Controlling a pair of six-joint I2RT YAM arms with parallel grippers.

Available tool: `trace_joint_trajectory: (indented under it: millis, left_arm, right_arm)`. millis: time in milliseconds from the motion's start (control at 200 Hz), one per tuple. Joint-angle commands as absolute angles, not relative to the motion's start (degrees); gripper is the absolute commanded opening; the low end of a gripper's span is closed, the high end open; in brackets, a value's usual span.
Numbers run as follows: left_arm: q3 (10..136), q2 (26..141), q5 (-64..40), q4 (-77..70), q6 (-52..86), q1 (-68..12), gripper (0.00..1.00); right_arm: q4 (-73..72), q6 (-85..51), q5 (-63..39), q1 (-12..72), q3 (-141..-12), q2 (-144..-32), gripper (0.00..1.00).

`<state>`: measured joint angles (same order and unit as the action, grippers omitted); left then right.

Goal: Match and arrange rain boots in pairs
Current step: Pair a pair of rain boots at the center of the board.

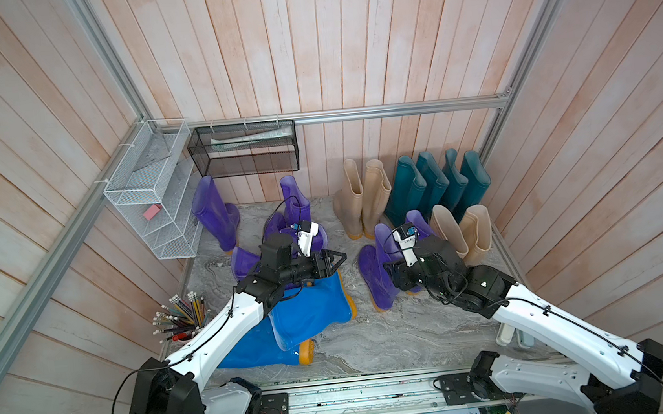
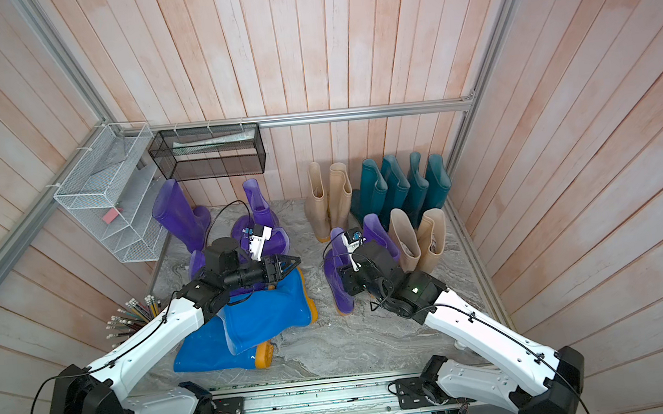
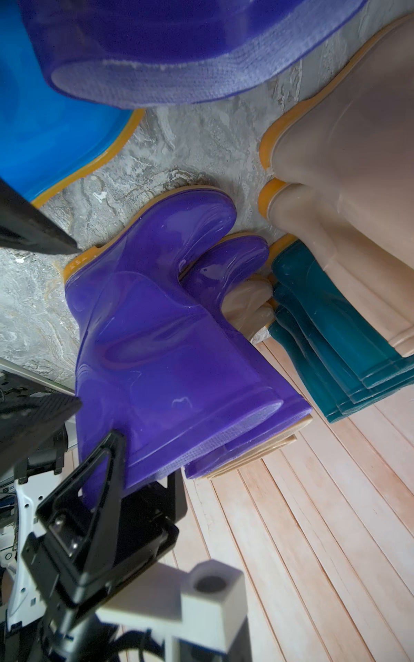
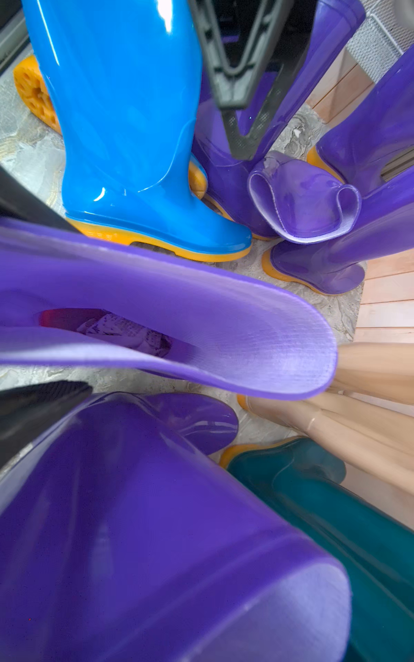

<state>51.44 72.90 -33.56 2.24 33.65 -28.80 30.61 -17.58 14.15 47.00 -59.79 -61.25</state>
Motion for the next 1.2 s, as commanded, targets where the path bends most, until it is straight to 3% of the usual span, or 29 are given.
trace_joint_trajectory:
  millis: [0,180,240,285,365,435,610,1040,1195]
  left_arm:
    - [52.55,73.48,-35.02,0.31,33.66,-29.79,0.65]
    - [53.66,72.45,-34.29,2.96,31.49,-29.88,0.65]
    - [54.67,72.08,-33.82,4.99,30.24,-29.83,0.65]
    - [55.99,71.91,-33.30,6.79,29.20,-29.65,0.65]
    - [58.31,71.58,-32.78,9.80,27.84,-28.63,0.66]
    - [59.97,71.26,-33.00,11.63,27.29,-26.96,0.66]
    - [61.79,70.20,-33.94,13.62,26.38,-22.67,0.67]
    - [59.14,69.30,-35.07,10.89,28.48,-22.22,0.67]
    - [59.46,67.30,-33.22,12.52,28.14,-22.15,0.68]
  right_arm:
    - [32.98,-15.33,16.29,47.11,-63.76,-64.46,0.62]
    - [34.74,-13.56,17.31,46.74,-68.46,-69.76,0.65]
    - [34.51,-13.01,15.84,46.13,-69.54,-71.39,0.59]
    - [34.40,-12.79,14.42,45.75,-70.63,-72.63,0.49]
    - [33.91,-12.72,13.97,45.54,-72.68,-74.68,0.18]
    - [33.09,-12.83,15.45,45.12,-74.12,-75.56,0.00]
    - [31.66,-12.08,20.44,43.27,-76.58,-76.88,0.00]
    - [30.63,-10.71,19.56,41.61,-71.66,-78.07,0.00]
    - [30.49,-11.49,15.59,41.66,-70.39,-75.41,0.32]
